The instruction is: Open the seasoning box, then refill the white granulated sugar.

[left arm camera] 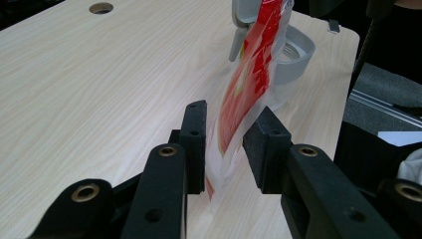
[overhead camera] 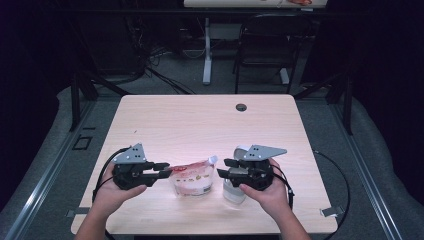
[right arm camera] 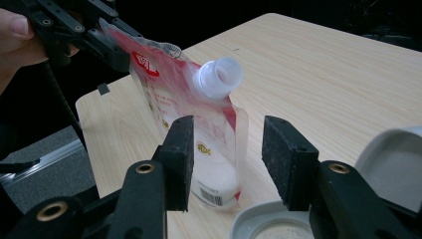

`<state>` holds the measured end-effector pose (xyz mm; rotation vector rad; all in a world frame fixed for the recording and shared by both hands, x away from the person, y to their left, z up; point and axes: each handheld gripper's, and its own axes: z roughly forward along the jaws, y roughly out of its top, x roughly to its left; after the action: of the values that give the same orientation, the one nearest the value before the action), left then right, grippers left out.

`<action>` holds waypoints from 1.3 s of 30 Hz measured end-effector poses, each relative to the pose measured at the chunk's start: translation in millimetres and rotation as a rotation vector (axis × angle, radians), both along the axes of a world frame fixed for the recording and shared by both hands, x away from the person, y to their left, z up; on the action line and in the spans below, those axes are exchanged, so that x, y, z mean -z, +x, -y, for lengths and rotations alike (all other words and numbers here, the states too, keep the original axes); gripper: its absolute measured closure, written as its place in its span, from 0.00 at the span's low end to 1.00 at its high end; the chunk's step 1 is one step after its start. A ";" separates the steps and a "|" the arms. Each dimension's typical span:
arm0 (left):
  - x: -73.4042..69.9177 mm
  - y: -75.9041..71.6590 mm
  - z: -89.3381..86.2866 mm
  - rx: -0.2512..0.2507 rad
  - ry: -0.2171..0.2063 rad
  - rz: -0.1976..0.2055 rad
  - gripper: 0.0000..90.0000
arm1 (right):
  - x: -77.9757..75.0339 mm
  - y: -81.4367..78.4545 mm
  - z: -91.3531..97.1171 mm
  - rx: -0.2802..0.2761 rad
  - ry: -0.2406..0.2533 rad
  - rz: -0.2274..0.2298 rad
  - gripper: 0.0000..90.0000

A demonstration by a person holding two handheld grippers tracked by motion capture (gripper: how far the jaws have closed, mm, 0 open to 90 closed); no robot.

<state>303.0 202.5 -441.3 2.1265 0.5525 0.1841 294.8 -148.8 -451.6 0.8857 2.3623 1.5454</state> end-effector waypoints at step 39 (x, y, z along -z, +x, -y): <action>-1.4 -1.4 -1.2 0.025 0.005 0.027 1.00 | 7.6 25.5 -28.0 -0.018 -0.007 -0.006 0.53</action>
<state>301.5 203.7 -439.8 2.1316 0.5097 0.1999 320.2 -120.8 -459.3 0.8716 2.3842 1.5426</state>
